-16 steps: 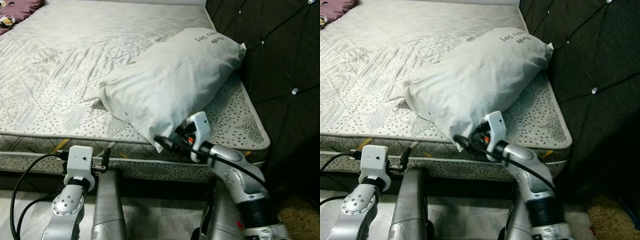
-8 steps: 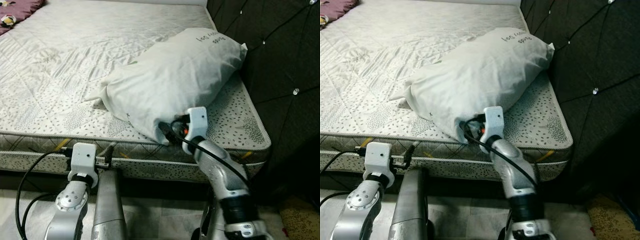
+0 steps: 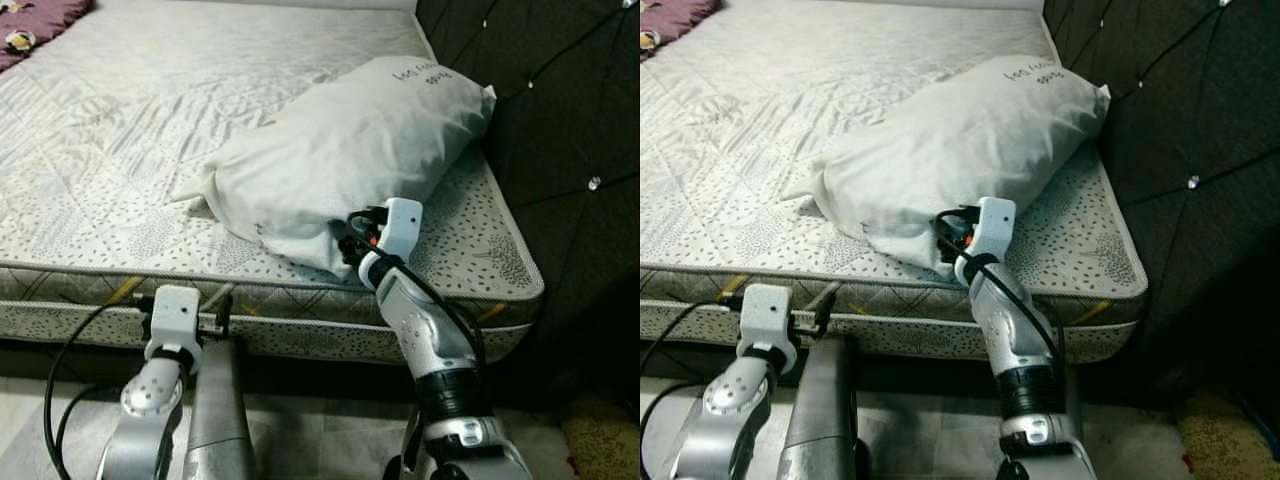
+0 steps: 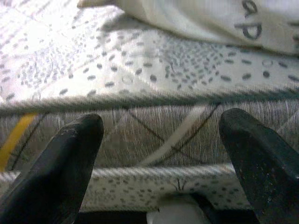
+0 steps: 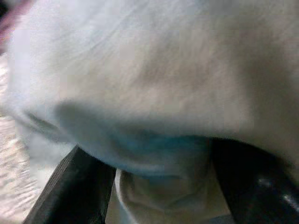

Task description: Clean up the room

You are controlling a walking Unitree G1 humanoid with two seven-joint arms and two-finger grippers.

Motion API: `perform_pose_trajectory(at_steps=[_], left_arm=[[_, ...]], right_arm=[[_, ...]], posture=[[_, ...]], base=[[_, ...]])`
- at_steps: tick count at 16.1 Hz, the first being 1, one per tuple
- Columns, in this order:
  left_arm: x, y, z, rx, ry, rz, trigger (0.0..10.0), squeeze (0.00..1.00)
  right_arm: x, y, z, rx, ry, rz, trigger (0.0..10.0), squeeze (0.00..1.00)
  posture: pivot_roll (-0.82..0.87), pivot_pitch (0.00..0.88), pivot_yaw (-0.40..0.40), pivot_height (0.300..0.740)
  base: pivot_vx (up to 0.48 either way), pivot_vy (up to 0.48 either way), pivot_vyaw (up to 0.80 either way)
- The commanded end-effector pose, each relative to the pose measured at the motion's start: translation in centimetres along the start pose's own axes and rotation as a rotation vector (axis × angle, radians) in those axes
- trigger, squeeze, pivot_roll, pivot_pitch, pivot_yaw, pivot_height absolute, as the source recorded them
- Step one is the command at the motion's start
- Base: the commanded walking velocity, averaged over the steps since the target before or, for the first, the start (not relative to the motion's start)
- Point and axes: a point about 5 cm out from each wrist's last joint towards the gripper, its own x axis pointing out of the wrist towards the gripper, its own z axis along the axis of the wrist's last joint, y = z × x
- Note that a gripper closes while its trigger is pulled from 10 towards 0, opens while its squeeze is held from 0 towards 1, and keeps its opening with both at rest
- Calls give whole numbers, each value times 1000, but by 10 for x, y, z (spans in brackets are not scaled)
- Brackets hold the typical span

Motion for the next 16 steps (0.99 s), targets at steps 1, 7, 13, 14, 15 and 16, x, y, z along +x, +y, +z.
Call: perform_pose_trajectory(at_steps=[1,7,13,14,15,16], left_arm=[[2,2,2,10,-10,0,10000,0],[11,-2,15,18,-58,-1,10000,0],[15,-5,18,17,-69,-5,10000,0],[15,-5,18,17,-70,-5,10000,0],[15,-6,19,16,-71,-7,10000,0],[15,-7,18,16,-72,-9,10000,0]], right_arm=[[3,-8,12,10,-56,-89,0,0],[16,-4,21,17,-104,-82,0,0],[23,-10,33,9,-153,-99,0,0],[23,-11,34,9,-156,-102,0,0],[24,-14,36,3,-162,-109,0,0],[25,-17,37,-4,-164,-110,0,0]], posture=[[99,0,-2,456],[115,0,-20,456],[103,0,-11,456],[103,0,-11,456],[96,0,-12,456],[96,0,-15,456]], base=[[0,0,0],[0,0,0],[0,0,0],[0,0,0],[0,0,0],[0,0,0]])
